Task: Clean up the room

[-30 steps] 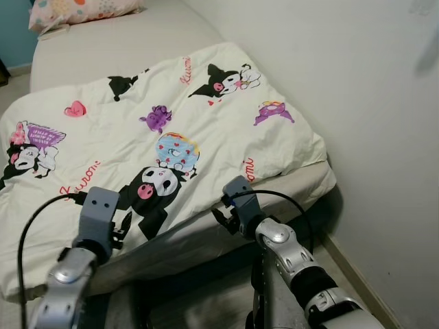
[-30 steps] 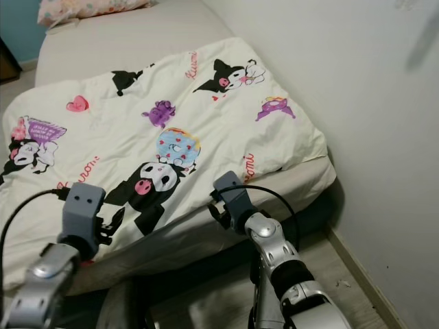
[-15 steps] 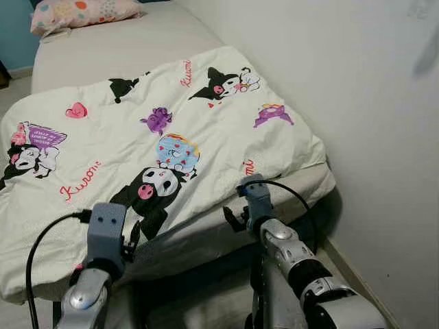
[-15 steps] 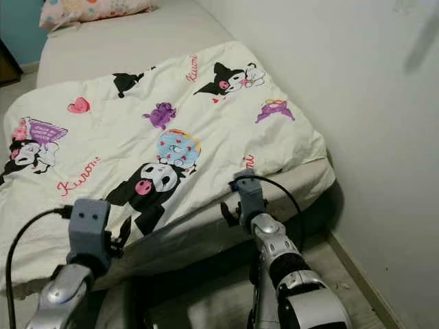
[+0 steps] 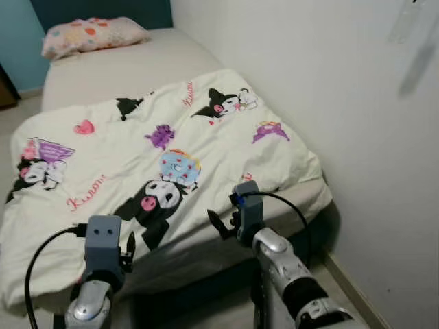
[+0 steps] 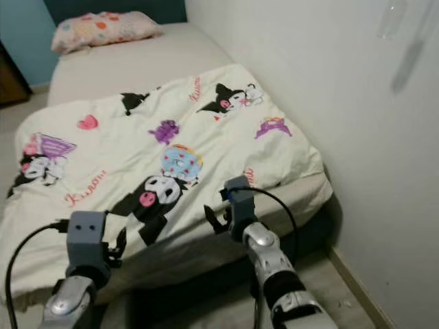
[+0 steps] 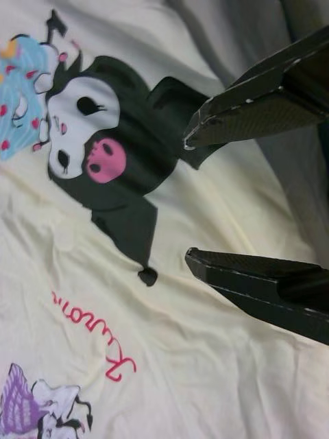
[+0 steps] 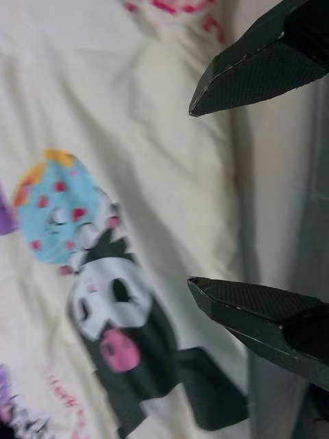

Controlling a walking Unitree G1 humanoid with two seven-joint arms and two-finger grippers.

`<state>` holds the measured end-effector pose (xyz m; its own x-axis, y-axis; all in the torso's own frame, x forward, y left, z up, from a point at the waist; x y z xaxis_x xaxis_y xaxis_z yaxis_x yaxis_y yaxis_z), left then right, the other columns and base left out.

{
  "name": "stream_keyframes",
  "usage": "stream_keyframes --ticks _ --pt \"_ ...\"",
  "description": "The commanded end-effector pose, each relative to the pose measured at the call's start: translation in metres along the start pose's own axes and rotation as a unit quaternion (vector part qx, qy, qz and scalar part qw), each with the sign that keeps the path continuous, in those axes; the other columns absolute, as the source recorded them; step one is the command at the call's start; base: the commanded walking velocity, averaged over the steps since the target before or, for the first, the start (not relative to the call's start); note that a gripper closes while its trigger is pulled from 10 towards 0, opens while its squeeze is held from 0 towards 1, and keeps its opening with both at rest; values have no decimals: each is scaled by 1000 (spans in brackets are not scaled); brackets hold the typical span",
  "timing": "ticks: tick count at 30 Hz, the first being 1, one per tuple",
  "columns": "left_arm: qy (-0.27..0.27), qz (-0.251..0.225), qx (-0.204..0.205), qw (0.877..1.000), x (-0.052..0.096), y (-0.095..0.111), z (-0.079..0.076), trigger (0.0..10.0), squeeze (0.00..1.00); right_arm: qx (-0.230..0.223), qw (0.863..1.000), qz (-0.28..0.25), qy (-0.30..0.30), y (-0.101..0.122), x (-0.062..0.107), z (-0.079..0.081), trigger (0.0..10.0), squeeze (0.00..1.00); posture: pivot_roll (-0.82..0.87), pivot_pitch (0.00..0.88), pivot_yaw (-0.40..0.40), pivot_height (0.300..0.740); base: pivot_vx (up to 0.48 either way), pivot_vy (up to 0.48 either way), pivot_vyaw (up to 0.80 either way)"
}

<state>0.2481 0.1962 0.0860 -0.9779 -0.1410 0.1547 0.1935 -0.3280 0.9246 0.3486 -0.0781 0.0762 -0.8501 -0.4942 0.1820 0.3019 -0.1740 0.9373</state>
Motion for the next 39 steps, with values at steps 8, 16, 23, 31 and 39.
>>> stream_keyframes --ticks 8,16,23,31,39 --pt "23 53 20 998 -8 -24 -4 10000 0 11 1000 12 19 -14 9 2 10000 0 -75 14 23 585 0 0 0" --pt "23 45 -6 999 -7 -27 -8 10000 0 17 999 30 35 -24 16 5 10000 0 -67 15 10 620 0 0 0" --pt "10 51 -15 999 -3 -35 -12 10000 0 14 998 35 40 -30 20 8 10000 0 -69 10 18 650 0 0 0" --pt "23 56 -12 998 1 -38 -10 10000 0 10 998 36 40 -32 23 8 10000 0 -64 3 23 680 0 0 0" --pt "24 54 -18 998 8 -42 -15 10000 0 0 998 29 51 -34 28 11 10000 0 -62 0 29 705 0 0 0"
Point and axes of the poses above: a point about 5 cm out from each wrist's last joint towards the gripper, its own x axis pointing back from the gripper into the wrist, its own y axis along the axis of the wrist's last joint, z = x × y, the point moved 1 cm from there along -x, pointing out of the wrist towards the gripper, and after that the axes turned 15 degrees about -x, right-handed, at the moved point
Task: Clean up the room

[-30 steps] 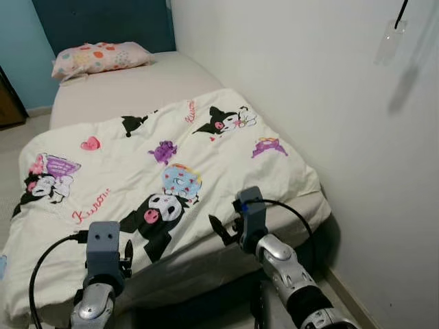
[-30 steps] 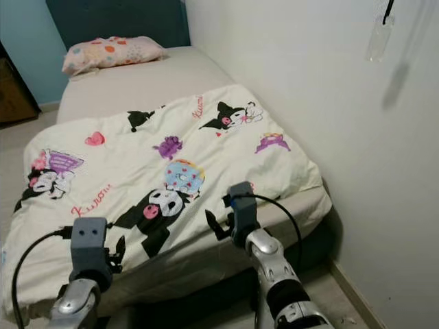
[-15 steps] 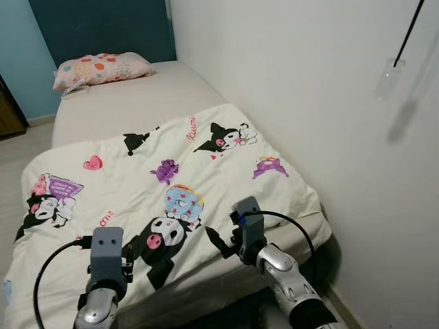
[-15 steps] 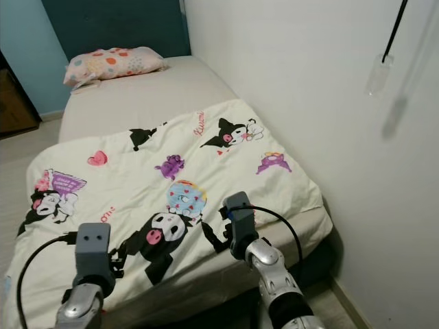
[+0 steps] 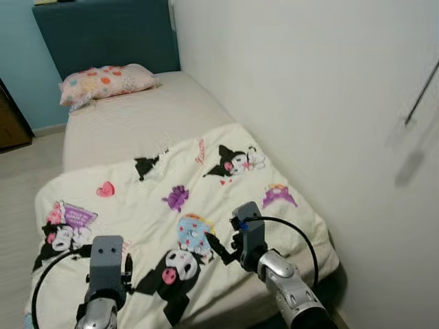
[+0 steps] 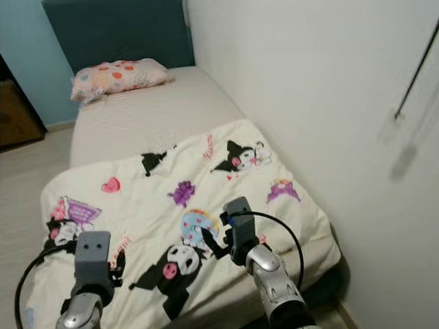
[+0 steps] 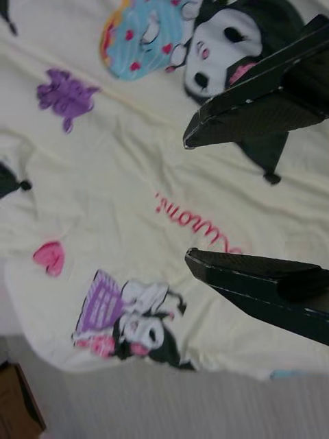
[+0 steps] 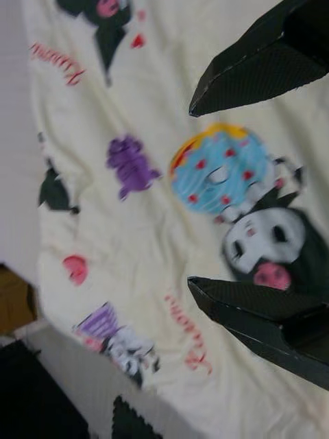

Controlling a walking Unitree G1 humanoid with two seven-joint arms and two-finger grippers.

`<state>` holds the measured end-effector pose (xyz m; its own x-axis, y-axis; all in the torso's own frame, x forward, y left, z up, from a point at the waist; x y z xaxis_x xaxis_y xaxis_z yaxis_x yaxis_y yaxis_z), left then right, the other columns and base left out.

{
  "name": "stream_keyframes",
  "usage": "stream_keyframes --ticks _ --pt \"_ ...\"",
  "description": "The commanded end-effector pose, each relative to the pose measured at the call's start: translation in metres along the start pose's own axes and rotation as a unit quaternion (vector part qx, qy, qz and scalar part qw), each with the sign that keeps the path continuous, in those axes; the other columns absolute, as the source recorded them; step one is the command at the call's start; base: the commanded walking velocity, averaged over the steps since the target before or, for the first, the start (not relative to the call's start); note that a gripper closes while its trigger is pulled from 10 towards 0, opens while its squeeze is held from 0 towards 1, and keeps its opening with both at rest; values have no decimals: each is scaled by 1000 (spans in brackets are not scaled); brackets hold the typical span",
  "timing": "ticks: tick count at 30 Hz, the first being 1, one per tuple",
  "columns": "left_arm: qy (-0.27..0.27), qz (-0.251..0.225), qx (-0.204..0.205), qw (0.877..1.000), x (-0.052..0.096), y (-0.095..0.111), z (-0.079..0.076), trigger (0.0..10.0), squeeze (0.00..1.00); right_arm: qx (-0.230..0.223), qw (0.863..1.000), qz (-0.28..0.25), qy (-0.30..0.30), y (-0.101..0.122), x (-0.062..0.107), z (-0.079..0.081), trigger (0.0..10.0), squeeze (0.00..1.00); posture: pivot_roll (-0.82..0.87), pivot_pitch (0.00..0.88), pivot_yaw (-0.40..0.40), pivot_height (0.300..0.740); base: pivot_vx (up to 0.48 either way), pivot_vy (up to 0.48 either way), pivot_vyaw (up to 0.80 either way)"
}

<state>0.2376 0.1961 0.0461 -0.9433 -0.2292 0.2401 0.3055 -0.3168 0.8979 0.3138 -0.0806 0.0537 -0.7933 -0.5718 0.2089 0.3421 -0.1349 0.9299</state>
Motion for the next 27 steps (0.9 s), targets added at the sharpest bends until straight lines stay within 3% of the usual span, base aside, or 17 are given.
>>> stream_keyframes --ticks 1,27 --pt "-7 -15 -20 1000 5 -2 -3 10000 0 -7 1000 -1 13 -3 2 6 10000 0 -61 0 30 705 0 0 0" --pt "-9 -42 -36 998 8 1 -7 10000 0 -15 999 -3 39 -8 9 14 10000 0 -63 0 46 705 0 0 0"
Point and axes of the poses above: a point about 5 cm out from each wrist's last joint towards the gripper, its own x axis pointing back from the gripper into the wrist, its own y axis along the axis of the wrist's last joint, z = x × y, the point moved 1 cm from there along -x, pointing out of the wrist towards the gripper, and after that the axes turned 15 degrees about -x, right-handed, at the moved point
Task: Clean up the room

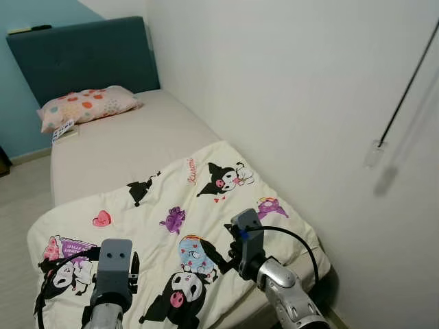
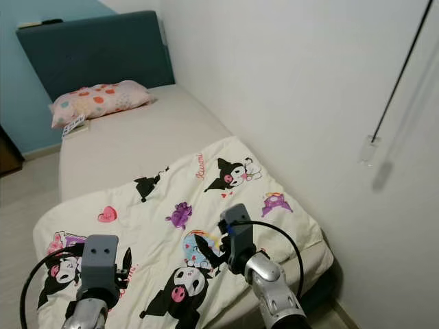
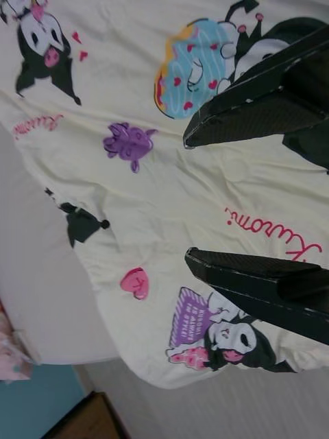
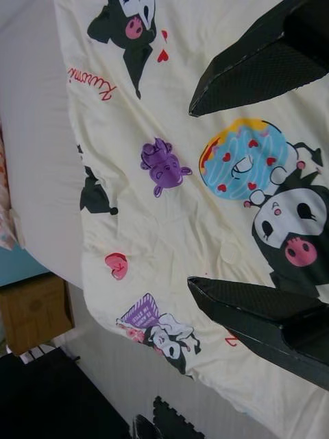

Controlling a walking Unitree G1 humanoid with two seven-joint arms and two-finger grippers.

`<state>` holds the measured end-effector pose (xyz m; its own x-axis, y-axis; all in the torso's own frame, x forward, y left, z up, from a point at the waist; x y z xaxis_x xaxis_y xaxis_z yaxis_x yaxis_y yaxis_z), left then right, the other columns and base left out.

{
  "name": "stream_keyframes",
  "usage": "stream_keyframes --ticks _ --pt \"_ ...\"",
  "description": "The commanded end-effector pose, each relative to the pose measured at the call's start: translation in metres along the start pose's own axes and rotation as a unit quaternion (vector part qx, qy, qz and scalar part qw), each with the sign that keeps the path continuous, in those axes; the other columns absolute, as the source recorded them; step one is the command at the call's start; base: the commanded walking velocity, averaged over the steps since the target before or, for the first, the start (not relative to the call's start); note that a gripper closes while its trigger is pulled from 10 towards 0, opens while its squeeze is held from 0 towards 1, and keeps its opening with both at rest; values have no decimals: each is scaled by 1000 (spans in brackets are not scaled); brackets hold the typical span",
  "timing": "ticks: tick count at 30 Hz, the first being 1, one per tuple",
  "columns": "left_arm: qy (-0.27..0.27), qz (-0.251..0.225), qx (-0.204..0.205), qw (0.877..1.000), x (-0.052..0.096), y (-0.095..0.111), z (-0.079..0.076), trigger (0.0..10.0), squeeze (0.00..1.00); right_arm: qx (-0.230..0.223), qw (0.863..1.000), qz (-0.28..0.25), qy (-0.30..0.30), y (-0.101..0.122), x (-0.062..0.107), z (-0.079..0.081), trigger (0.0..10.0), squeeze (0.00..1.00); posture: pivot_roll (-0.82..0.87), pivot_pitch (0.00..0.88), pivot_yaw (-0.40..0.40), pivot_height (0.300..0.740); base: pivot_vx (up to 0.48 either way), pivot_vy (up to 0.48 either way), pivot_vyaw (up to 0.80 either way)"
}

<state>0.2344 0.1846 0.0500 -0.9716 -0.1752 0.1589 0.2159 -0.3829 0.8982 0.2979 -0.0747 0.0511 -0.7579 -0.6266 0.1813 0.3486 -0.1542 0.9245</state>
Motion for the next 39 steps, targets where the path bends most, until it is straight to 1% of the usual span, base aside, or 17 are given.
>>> stream_keyframes --ticks 1,7,12,17,20,27,39 --pt "1 9 -11 1000 2 -7 1 10000 0 -6 1000 -1 6 -1 0 3 10000 0 -63 0 47 705 0 0 0" --pt "4 12 -10 1000 2 -9 1 10000 0 -7 1000 1 12 0 0 4 10000 0 -66 0 47 715 0 0 0" --pt "9 15 -10 1000 1 -10 2 10000 0 3 1000 4 16 2 -1 5 10000 0 -66 0 44 735 0 0 0" --pt "17 22 -3 1000 2 -13 3 10000 0 10 1000 -1 14 3 -1 5 10000 0 -65 0 39 735 0 0 0" --pt "18 30 -3 999 4 -18 4 10000 0 29 1000 4 8 0 -1 4 10000 0 -65 0 39 735 0 0 0" --pt "15 26 -6 1000 4 -17 3 10000 0 43 999 11 2 -3 0 2 10000 0 -63 0 37 735 0 0 0" --pt "14 17 -8 1000 1 -13 2 10000 0 46 999 7 7 -3 -1 4 10000 0 -61 0 45 735 0 0 748"
Point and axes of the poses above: a point about 5 cm out from each wrist's last joint towards the gripper, its own x axis pointing back from the gripper into the wrist, its own y axis along the axis of the wrist's last joint, z = x × y, the point moved 1 cm from there along -x, pointing out of the wrist towards the gripper, and after that the axes turned 15 degrees about -x, right-handed, at the moved point
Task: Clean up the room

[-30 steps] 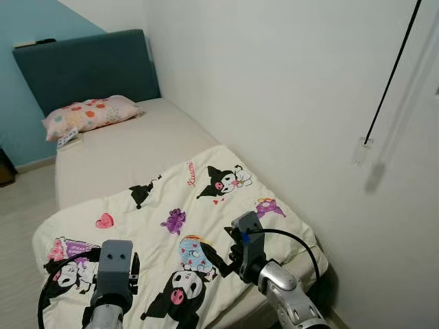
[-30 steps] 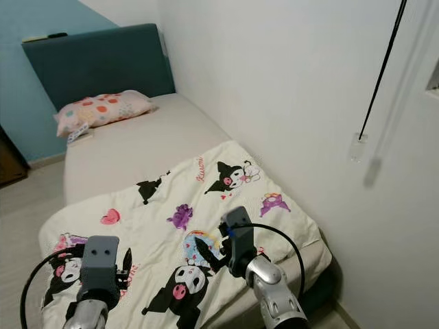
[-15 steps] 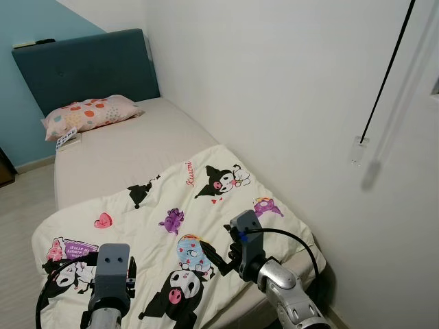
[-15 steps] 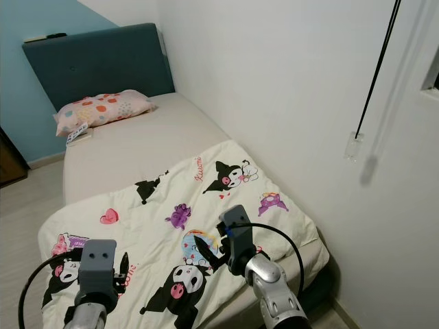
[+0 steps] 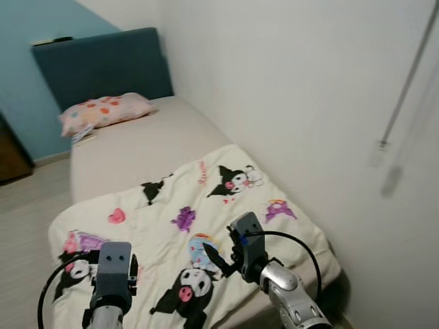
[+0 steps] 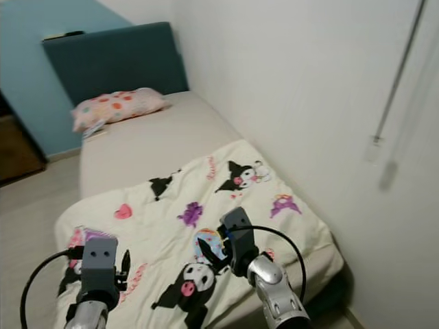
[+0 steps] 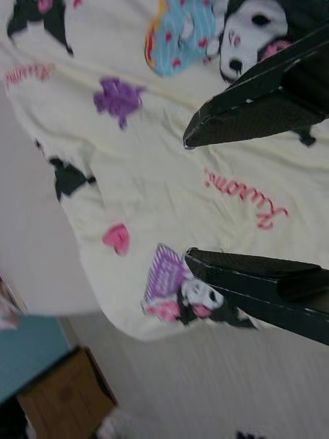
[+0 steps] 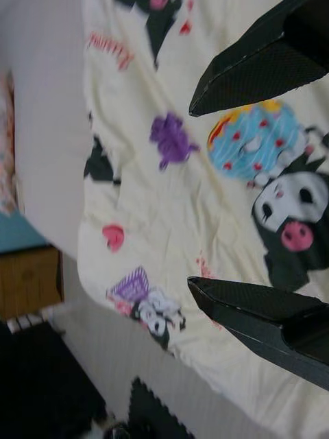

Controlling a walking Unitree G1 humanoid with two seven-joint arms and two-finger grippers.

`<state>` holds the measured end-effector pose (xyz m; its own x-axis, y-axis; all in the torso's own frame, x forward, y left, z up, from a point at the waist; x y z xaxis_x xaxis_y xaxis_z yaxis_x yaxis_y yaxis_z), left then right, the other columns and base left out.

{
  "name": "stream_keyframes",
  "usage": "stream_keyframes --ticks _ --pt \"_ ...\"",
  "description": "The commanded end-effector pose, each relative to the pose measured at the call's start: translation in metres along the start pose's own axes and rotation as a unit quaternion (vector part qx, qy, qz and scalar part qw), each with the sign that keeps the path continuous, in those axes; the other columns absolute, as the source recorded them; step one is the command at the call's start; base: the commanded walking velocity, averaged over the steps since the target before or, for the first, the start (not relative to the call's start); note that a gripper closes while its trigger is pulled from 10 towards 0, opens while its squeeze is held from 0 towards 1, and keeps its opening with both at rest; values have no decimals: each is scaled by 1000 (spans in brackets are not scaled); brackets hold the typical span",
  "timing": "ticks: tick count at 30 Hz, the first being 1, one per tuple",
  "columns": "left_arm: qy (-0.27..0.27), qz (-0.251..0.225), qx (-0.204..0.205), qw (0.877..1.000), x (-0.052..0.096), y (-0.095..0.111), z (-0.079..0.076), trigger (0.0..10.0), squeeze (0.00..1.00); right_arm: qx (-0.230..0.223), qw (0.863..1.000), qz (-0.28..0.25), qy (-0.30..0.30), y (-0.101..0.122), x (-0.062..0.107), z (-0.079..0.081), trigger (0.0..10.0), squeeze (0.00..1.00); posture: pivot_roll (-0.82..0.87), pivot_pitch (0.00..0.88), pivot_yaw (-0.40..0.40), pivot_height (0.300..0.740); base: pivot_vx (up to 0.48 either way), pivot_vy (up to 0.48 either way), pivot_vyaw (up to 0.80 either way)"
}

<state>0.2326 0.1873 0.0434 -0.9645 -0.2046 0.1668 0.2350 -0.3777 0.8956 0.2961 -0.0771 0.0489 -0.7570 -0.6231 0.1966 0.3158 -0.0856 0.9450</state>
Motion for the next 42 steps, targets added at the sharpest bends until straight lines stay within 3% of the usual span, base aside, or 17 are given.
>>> stream_keyframes --ticks 1,16,23,35,38,42 --pt "2 7 -9 1000 0 -6 2 10000 0 8 1000 0 11 0 -3 5 10000 0 -61 0 45 735 0 0 800" --pt "-6 -11 -6 1000 3 -1 0 10000 0 5 1000 -12 13 1 -3 6 10000 0 -60 0 58 735 0 0 785" --pt "-10 -23 -1 1000 1 3 -1 10000 0 -17 1000 -17 -7 0 -2 1 10000 0 -64 0 64 735 0 0 0" --pt "0 -29 11 1000 -1 7 -3 10000 0 -5 1000 -14 -3 -2 0 2 10000 0 -70 0 60 735 0 -480 0" --pt "8 -24 33 999 1 5 -3 10000 0 1 1000 -9 2 -3 0 3 10000 0 -72 0 52 735 0 0 0" --pt "11 -25 34 999 1 5 -2 10000 0 5 1000 -8 7 -3 0 3 10000 0 -72 0 52 735 0 0 0"
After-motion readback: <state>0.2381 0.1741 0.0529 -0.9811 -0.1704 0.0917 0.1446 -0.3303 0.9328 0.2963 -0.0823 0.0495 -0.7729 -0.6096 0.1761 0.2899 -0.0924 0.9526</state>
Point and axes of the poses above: a point about 5 cm out from each wrist's last joint towards the gripper, its own x axis pointing back from the gripper into the wrist, its own y axis along the axis of the wrist's last joint, z = x × y, the point moved 1 cm from there along -x, pointing out of the wrist towards the gripper, and after that the axes turned 15 degrees about -x, right-handed, at the moved point
